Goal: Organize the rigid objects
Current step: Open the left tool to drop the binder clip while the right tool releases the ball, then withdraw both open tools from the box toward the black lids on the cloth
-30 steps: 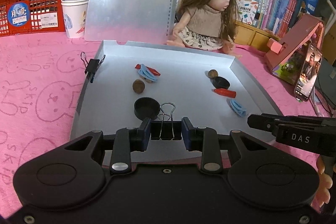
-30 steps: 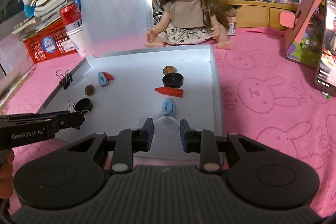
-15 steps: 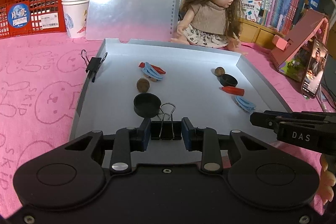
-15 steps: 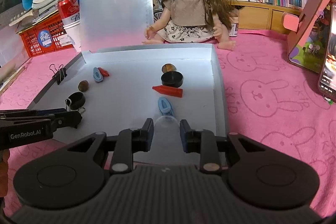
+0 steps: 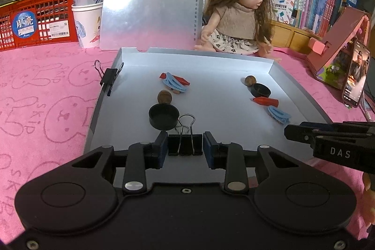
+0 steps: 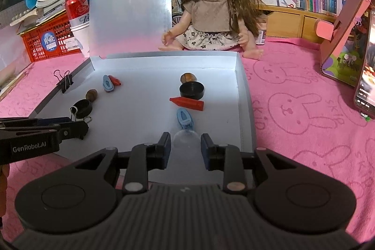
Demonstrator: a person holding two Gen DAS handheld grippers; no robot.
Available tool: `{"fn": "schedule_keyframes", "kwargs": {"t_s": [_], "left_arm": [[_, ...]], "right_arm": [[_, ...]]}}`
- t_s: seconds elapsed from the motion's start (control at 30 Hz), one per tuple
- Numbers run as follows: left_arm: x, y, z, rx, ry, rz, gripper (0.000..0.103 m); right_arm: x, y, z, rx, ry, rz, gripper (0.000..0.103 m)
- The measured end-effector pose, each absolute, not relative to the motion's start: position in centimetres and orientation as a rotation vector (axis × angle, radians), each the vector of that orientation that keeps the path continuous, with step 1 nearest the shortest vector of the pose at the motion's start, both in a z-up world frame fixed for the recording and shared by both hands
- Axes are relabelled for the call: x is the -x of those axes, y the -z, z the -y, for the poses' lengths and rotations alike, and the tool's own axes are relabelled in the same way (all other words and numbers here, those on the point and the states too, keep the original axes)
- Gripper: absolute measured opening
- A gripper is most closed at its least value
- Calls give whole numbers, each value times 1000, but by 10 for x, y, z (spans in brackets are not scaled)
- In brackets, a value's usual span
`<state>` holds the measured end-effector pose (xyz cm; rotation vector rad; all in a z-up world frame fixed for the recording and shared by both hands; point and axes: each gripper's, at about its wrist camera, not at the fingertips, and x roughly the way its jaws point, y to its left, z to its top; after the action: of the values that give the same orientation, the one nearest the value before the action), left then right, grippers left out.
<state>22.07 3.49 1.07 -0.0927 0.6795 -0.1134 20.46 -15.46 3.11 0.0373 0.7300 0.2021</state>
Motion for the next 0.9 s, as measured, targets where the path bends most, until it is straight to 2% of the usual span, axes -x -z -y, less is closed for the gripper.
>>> {"fn": "schedule_keyframes", "kwargs": {"t_s": [0.1,0.9], "left_arm": [[-218,-12,-34,88,114,-673,37],[-153,-39,-24,39,203,-609,56]], "right_arm": [[-203,-32,155,-41,-201,-728,52],[-150,-58,154,27,-268,-630,70]]}}
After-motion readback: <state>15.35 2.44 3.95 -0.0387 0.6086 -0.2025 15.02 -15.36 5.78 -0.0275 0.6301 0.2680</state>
